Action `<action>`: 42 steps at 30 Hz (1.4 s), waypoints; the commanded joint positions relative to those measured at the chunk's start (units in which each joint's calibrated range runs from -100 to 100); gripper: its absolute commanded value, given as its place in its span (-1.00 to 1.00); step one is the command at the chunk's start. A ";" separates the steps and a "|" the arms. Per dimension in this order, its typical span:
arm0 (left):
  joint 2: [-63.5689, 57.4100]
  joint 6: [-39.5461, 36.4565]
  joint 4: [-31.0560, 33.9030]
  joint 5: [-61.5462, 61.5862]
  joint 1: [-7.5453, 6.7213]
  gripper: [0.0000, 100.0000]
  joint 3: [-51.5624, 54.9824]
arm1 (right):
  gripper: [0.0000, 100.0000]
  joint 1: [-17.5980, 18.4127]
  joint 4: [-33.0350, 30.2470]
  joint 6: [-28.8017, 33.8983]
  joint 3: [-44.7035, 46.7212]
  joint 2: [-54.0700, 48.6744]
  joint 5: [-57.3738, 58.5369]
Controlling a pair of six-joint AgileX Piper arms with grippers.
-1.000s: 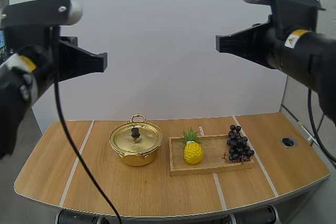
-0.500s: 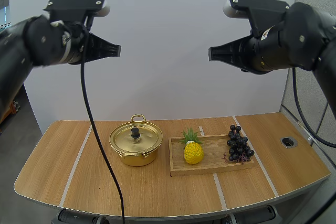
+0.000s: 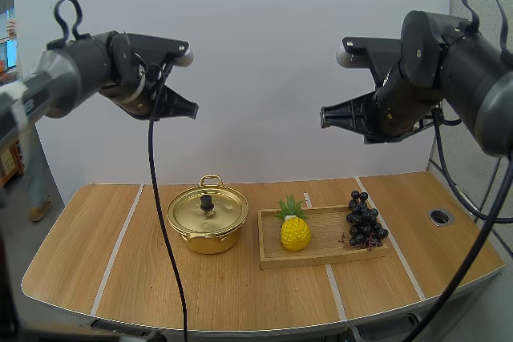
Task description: Open the pot, put the grape inside, and close it
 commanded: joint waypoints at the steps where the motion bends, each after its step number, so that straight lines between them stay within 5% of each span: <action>1: 2.29 0.19 -0.07 -0.55 0.04 -1.00 -0.43 | -1.00 -0.19 -0.47 0.22 0.30 -0.33 1.80; 30: 4.79 4.28 -4.95 -0.01 0.04 -1.00 -0.43 | -1.00 -0.19 0.49 1.07 0.92 -0.33 5.08; 32: 4.79 4.28 -4.95 -0.01 0.04 -1.00 -0.43 | -0.59 -0.19 0.49 1.07 0.92 -0.33 5.08; 37: 4.79 4.28 -4.95 -0.01 0.04 -1.00 -0.43 | 0.96 -0.19 0.85 0.84 0.92 -0.33 4.82; 42: 4.79 4.28 -4.95 1.16 0.04 -0.56 -0.43 | 1.00 -0.19 2.54 -0.93 0.92 -0.33 3.52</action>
